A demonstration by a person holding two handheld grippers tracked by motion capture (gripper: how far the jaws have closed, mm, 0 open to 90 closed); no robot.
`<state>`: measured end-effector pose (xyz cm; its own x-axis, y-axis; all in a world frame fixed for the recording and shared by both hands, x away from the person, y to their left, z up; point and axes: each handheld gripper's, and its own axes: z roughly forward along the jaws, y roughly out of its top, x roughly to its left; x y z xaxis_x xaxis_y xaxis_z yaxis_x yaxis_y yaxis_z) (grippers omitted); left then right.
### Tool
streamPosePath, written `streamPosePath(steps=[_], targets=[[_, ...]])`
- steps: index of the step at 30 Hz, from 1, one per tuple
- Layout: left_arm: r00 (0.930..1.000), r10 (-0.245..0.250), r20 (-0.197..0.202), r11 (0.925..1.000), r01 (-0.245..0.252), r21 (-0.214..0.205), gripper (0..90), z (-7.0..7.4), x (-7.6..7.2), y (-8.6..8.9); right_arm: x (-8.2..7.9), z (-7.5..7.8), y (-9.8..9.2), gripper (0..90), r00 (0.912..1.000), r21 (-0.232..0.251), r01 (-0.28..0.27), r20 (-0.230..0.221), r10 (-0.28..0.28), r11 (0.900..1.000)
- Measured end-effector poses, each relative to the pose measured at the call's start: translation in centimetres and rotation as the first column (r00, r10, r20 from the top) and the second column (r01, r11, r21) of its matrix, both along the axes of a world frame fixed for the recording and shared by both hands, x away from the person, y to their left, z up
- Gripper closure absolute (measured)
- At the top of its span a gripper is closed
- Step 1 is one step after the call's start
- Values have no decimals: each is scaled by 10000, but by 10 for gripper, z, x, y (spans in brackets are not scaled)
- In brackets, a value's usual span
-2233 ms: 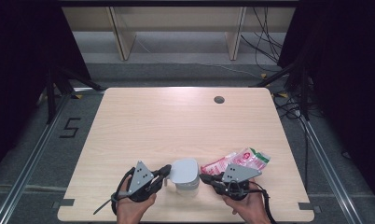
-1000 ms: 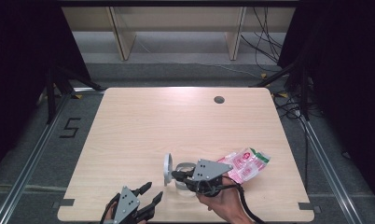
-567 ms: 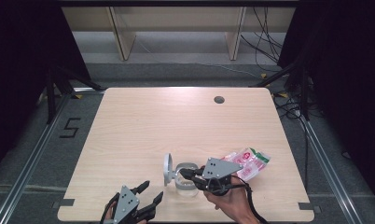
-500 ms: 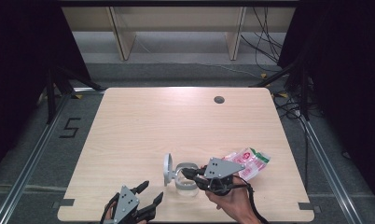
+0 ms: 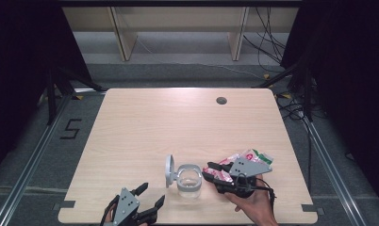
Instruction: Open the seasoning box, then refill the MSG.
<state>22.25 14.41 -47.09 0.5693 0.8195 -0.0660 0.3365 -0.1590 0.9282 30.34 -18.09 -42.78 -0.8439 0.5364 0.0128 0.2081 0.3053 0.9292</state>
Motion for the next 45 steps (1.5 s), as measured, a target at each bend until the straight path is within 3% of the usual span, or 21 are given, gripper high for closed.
streamPosePath(steps=[2,4,9,10,15,18,21,22,23,25,27,29,31,32,33,34,35,36,40,42,45], targets=[[10000,-24,1,10000,24,28,301,0,0,0,0,-2,-9,556,9998,101,217,-52,-216,9997],[10000,2,-43,10000,-2,50,289,0,0,-1,-4,-5,-21,531,9970,259,668,-419,-657,9974],[10000,9,-57,10000,-9,-12,275,0,0,-2,-5,-11,-39,517,9935,257,1084,-372,-1074,9938],[9999,29,-104,10000,-29,-54,274,0,0,-2,-8,-13,-43,510,9887,436,1379,-659,-1348,9895],[9996,207,-191,9998,-208,-23,238,0,-2,-2,-12,-16,-66,476,9780,368,1996,-691,-1968,9792],[9997,226,-78,9997,-227,-120,232,0,-1,-2,-14,-20,-74,453,9718,635,2254,-858,-2197,9722],[9996,233,-152,9997,-234,-48,230,2,-2,-2,-16,-22,-85,436,9639,705,2580,-871,-2517,9636],[9997,189,-139,9998,-189,-34,229,2,-2,-2,-14,-22,-94,428,9644,592,2619,-540,-2588,9633],[9997,195,-174,9998,-196,-32,229,3,-2,-2,-16,-23,-97,426,9565,577,2822,-939,-2762,9576],[9996,160,-222,9999,-160,7,229,2,-3,-3,-17,-23,-98,425,9529,670,2944,-972,-2874,9533],[9996,172,-233,9998,-173,-36,227,2,-4,-3,-17,-24,-107,419,9499,491,3043,-899,-2992,9513],[9998,140,-150,9998,-142,-127,227,1,-4,-4,-18,-27,-111,417,9380,676,3438,-720,-3391,9366],[9997,150,-189,9999,-152,-58,226,2,-6,-4,-19,-28,-116,413,9346,703,3518,-827,-3460,9334],[9999,7,-127,9999,-5,171,226,2,-6,-3,-18,-30,-119,413,9384,699,3440,-592,-3404,9364],[9999,11,-105,10000,-11,75,226,2,-6,-4,-20,-30,-121,412,9312,651,3613,-767,-3563,9302],[10000,-38,-63,10000,38,5,226,2,-5,-5,-21,-30,-123,411,9308,586,3606,-867,-3551,9309],[10000,-14,-77,10000,14,39,226,2,-6,-5,-23,-31,-122,411,9195,787,3825,-1300,-3709,9206],[10000,-16,-88,10000,17,52,226,2,-6,-5,-24,-32,-127,408,9118,717,4016,-1251,-3912,9130],[9999,52,-145,9998,-55,-204,226,1,-7,-8,-23,-37,-133,399,9000,524,4245,-1334,-4150,9039],[9997,66,-215,9999,-69,-125,226,2,-9,-8,-24,-39,-136,382,8760,751,4605,-1996,-4392,8845],[9999,-59,-91,9999,60,96,226,2,-8,-7,-23,-42,-137,376,8724,840,4685,-2012,-4456,8794]])
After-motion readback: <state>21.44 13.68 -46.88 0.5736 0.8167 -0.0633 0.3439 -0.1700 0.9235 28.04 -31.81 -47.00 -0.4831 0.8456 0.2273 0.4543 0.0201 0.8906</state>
